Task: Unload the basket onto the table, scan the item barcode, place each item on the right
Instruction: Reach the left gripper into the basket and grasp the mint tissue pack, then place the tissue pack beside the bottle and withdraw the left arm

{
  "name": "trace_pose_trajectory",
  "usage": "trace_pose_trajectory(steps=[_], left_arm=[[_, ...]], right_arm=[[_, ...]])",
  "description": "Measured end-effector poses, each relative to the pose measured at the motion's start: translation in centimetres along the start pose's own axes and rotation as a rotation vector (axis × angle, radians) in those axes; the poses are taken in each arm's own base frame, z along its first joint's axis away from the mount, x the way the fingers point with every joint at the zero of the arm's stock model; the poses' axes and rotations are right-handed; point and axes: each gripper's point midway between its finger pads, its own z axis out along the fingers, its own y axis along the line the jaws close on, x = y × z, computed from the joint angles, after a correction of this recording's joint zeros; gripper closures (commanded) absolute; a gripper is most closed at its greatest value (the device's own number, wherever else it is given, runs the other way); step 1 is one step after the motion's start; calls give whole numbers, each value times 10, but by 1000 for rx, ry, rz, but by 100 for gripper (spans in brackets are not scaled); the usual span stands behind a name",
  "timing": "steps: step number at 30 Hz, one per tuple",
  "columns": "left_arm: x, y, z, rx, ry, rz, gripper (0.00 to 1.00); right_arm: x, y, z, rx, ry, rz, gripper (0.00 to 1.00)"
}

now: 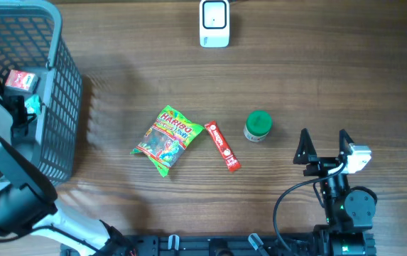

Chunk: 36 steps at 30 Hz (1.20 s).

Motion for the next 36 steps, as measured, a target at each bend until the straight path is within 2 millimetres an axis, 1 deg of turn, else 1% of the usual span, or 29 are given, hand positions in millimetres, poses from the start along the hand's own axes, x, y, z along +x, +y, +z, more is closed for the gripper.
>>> trace_pose_trajectory(steps=[1,3,6,7,8,9,10,11,12,13,14,15,16,17,19,21,22,23,26,28,29,30,32,33,35,36], left_arm=[[0,-2,-10,16,5,12,96],[-9,-16,-45,101,-15,18,96],[-23,-42,-114,285,-64,13,96],[-29,-52,-154,389,-94,12,96],[-34,-59,-206,511,-133,13,96],[-37,-61,-248,604,-167,17,96],[-35,-60,-276,664,-183,22,96],[-29,-56,-301,716,-188,32,96],[-20,-52,-323,763,-181,48,96],[-7,-49,-340,806,-160,74,96],[7,-48,-352,837,-130,101,96],[27,-47,-364,872,-82,143,96],[50,-46,-371,890,-20,191,96],[82,-45,-377,910,66,263,96],[136,-42,-382,912,209,400,96],[195,-42,-379,884,331,552,96],[227,-44,-375,868,384,634,96],[255,-46,-370,849,415,703,96],[325,-48,-351,790,474,855,96],[371,-42,-327,715,505,951,96],[386,-39,-316,683,515,983,96],[407,-36,-298,637,521,1020,96],[435,-28,-265,554,530,1080,96],[450,-21,-245,508,534,1123,96],[471,-10,-219,460,543,1201,96],[480,-7,-210,454,551,1237,96]], right_arm=[[0,0,0,0,0,0,0],[0,0,0,0,0,0,0],[0,0,0,0,0,0,0],[0,0,0,0,0,0,0],[0,0,0,0,0,0,0],[0,0,0,0,0,0,0],[0,0,0,0,0,0,0],[0,0,0,0,0,0,0],[0,0,0,0,0,0,0],[0,0,0,0,0,0,1],[0,0,0,0,0,0,0],[0,0,0,0,0,0,0],[0,0,0,0,0,0,0],[0,0,0,0,0,0,0],[0,0,0,0,0,0,0],[0,0,0,0,0,0,0],[0,0,0,0,0,0,0],[0,0,0,0,0,0,1],[0,0,0,0,0,0,0],[0,0,0,0,0,0,0],[0,0,0,0,0,0,0],[0,0,0,0,0,0,0],[0,0,0,0,0,0,0],[0,0,0,0,0,0,0],[0,0,0,0,0,0,0],[0,0,0,0,0,0,0]])
